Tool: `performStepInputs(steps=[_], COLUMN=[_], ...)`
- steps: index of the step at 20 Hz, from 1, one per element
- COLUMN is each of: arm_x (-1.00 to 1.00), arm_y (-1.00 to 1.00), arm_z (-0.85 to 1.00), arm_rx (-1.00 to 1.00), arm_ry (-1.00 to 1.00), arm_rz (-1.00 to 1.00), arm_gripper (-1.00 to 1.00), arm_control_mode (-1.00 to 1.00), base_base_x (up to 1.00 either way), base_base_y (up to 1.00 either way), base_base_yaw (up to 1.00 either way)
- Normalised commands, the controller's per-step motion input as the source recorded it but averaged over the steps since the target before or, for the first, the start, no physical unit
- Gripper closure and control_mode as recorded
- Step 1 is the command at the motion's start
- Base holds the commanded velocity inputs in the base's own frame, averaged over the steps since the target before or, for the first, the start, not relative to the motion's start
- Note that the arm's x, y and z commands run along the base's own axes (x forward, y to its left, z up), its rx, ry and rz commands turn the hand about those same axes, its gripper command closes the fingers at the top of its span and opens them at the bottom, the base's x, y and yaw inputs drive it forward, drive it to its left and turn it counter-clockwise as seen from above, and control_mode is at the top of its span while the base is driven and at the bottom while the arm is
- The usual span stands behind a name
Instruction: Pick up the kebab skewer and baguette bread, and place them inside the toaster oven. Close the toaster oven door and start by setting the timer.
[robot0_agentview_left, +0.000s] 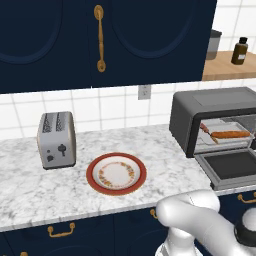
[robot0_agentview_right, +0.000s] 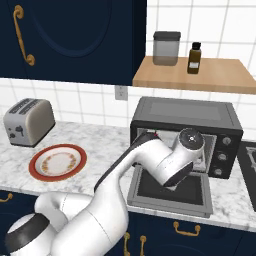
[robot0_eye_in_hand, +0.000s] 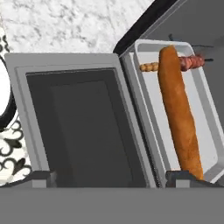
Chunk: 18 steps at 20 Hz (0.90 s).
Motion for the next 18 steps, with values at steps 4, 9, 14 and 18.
performStepInputs(steps=[4,9,14,18], arm_x=[0.09,0.33,0.24,0.13], arm_y=[0.01,-0.08,-0.02,-0.01], arm_z=[-0.05,-0.2,-0.35,-0.04], arm_rx=[-0.02,-0.01,0.0,0.0], arm_ry=[0.26,0.26,0.1,0.03], arm_rz=[-0.68,-0.64,-0.62,-0.55], arm_gripper=[-1.0,-1.0,-1.0,-1.0], arm_control_mode=[-1.0,-1.0,-1.0,-1.0], base_base_x=[0.0,0.0,0.0,0.0], base_base_y=[0.0,0.0,0.0,0.0], base_base_yaw=[0.0,0.0,0.0,0.0])
